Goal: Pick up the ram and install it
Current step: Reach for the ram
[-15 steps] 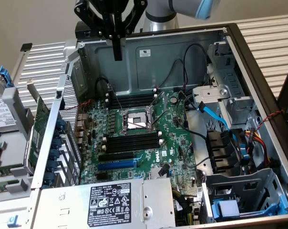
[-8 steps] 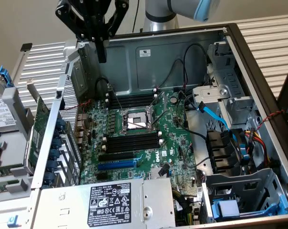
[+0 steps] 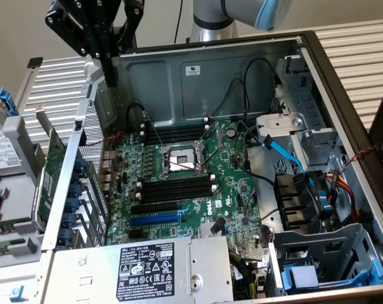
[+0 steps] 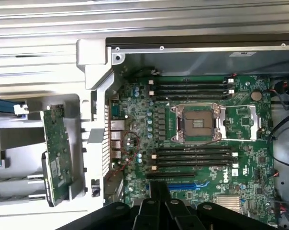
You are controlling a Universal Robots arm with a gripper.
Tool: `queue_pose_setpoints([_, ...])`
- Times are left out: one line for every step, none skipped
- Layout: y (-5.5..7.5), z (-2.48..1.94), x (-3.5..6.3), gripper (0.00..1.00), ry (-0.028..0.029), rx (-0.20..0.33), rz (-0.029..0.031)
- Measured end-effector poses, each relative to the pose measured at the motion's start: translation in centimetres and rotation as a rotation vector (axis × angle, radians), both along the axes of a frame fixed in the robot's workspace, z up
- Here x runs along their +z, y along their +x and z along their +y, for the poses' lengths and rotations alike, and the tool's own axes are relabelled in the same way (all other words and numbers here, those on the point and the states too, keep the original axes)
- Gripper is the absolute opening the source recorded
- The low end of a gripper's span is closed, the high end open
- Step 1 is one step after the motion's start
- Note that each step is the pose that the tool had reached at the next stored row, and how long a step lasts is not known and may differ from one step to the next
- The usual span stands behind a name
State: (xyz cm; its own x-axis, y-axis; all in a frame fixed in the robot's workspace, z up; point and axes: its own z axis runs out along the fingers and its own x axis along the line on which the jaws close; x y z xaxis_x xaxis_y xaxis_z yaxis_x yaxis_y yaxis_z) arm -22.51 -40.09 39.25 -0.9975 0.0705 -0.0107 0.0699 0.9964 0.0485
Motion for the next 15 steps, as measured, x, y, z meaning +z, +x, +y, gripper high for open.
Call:
queue_pose_setpoints([-0.5,0.0,-0.02,0.1,0.0,0.0,0.0003])
queue_pose_setpoints([-0.9,0.0,-0.05,0.1,0.0,0.0,0.0003])
queue_pose_setpoints([-1.4,0.0,-0.09,0.1,0.0,0.0,0.0004])
queue_pose_setpoints([-1.8,0.0,-0.13,0.1,0.0,0.0,0.0004])
queue_pose_setpoints([-2.3,0.0,-0.17,0.1,0.0001,0.0,0.0004])
queue_pose_setpoints([-2.7,0.0,-0.21,0.1,0.0001,0.0,0.0003])
queue_pose_setpoints([-3.2,-0.01,-0.25,0.1,0.0001,0.0,0.0004])
queue_pose_setpoints([-3.6,-0.01,-0.28,0.1,0.0001,0.0,0.0004])
queue_pose_setpoints([-4.1,-0.02,-0.32,0.1,0.0001,0.0,0.0004])
queue_pose_setpoints([-4.5,-0.02,-0.35,0.1,0.0001,0.0,0.0004])
queue_pose_setpoints([-5.0,-0.03,-0.38,0.1,0.0001,0.0,0.0004])
queue_pose_setpoints([-5.4,-0.04,-0.41,0.1,0.0001,0.0,0.0004])
queue_pose_setpoints([-5.9,-0.06,-0.45,0.1,0.0,0.0,0.0004])
queue_pose_setpoints([-6.4,-0.07,-0.48,0.1,0.0,0.0,0.0004])
queue_pose_setpoints([-6.8,-0.09,-0.51,0.1,0.0,0.0,0.0004])
